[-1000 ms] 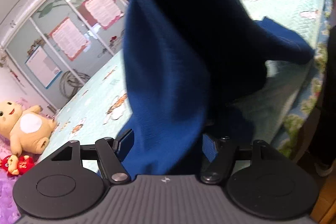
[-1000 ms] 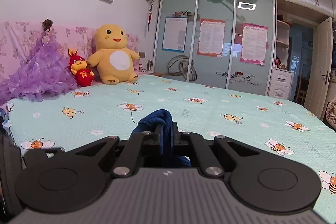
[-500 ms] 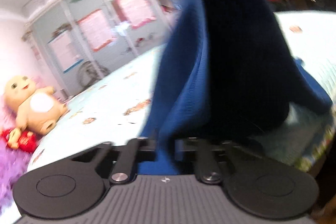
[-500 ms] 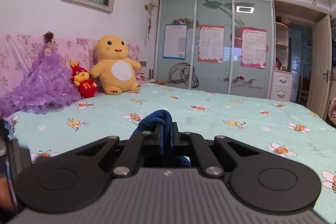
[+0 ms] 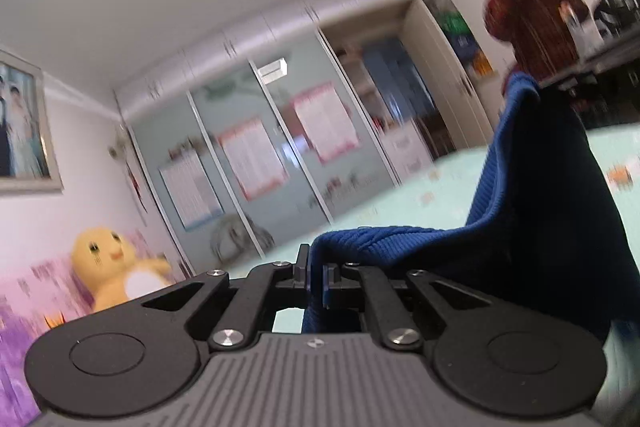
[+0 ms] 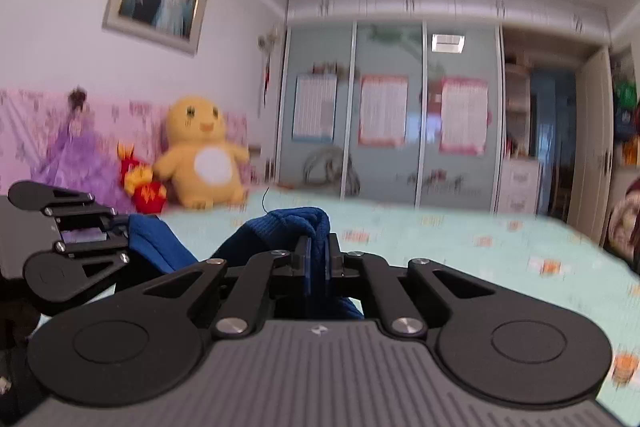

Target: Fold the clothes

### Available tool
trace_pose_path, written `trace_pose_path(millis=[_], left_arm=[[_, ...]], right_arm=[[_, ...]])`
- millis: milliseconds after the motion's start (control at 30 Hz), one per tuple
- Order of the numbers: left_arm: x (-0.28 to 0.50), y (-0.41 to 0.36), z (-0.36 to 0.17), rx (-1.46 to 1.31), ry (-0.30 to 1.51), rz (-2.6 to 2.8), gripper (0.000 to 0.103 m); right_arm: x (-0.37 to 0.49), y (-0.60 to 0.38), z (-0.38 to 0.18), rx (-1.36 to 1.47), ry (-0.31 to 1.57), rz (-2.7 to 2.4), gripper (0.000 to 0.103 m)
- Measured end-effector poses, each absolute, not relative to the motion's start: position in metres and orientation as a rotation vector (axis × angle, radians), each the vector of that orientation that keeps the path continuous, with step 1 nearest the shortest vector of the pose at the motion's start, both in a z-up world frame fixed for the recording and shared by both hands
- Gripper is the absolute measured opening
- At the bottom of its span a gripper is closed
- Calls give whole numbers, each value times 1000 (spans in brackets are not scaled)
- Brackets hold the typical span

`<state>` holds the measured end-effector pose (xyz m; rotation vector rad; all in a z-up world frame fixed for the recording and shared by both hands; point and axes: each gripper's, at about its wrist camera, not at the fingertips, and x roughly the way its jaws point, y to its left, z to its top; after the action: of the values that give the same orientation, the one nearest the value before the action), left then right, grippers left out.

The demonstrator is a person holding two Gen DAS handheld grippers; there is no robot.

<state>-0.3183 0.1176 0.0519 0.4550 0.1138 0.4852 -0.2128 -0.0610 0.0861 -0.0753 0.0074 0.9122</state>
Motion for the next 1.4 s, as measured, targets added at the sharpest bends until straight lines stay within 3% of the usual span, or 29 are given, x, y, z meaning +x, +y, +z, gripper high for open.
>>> trace_pose_path(millis=[267, 433, 800, 967, 1033, 1067, 1167, 1233, 1300, 1400], left_arm=[[-328, 98, 146, 488, -82, 508, 5], [-323, 90, 155, 488, -138, 497, 5], [-295, 87, 96, 400, 70, 451, 5], [-257, 115, 14, 347, 349, 421, 8], [-242, 129, -30, 323, 494, 415, 12], [-240, 133, -49, 300, 554, 415, 15], [-250, 139, -93, 243, 659, 408, 21], [-266, 136, -105, 232, 655, 399, 50], [-280, 131, -120, 228, 642, 392, 61], [-293, 128, -139, 225, 628, 405, 62]], right_arm=[[-215, -90, 174, 9, -226, 853, 5], [-225, -110, 187, 29, -320, 813, 5], [-206, -99, 134, -27, -107, 800, 5], [-180, -77, 74, -64, 117, 794, 6], [-165, -63, 33, -71, 272, 802, 12], [-160, -58, 12, -73, 343, 792, 21], [-152, -51, -52, -74, 547, 739, 25], [-157, -60, -81, -44, 629, 736, 28], [-167, -75, -101, -26, 660, 726, 42], [-184, -90, -118, -11, 663, 682, 63]])
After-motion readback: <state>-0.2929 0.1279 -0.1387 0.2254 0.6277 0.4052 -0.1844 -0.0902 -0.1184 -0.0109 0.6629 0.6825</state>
